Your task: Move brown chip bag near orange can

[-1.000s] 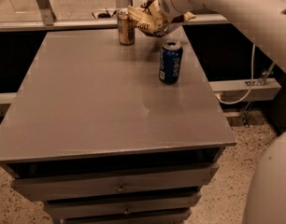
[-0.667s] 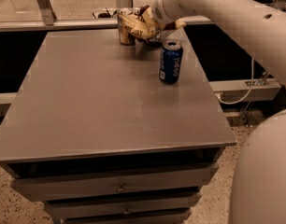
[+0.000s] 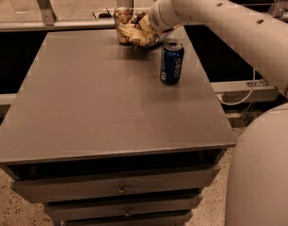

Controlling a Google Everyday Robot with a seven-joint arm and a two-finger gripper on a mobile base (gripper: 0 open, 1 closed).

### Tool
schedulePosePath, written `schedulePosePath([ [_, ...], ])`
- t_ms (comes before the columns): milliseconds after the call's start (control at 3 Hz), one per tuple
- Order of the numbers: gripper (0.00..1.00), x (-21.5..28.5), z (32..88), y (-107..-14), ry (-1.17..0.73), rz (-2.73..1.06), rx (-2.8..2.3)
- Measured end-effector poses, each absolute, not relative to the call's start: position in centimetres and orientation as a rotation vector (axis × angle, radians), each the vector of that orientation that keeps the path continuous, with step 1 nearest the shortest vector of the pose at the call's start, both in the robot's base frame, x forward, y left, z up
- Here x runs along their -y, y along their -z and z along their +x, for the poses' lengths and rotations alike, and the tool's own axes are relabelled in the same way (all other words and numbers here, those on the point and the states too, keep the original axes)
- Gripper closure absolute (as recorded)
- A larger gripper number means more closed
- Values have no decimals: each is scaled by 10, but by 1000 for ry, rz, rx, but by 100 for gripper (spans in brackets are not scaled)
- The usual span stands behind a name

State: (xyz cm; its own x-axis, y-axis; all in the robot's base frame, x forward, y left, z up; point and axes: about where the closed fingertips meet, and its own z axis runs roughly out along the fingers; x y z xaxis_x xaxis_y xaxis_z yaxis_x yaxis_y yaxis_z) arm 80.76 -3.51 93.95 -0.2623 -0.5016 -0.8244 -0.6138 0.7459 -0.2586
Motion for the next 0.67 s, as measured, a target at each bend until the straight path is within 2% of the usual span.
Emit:
schedulePosePath([
  [667, 20, 41, 798, -930, -141, -849, -1944],
])
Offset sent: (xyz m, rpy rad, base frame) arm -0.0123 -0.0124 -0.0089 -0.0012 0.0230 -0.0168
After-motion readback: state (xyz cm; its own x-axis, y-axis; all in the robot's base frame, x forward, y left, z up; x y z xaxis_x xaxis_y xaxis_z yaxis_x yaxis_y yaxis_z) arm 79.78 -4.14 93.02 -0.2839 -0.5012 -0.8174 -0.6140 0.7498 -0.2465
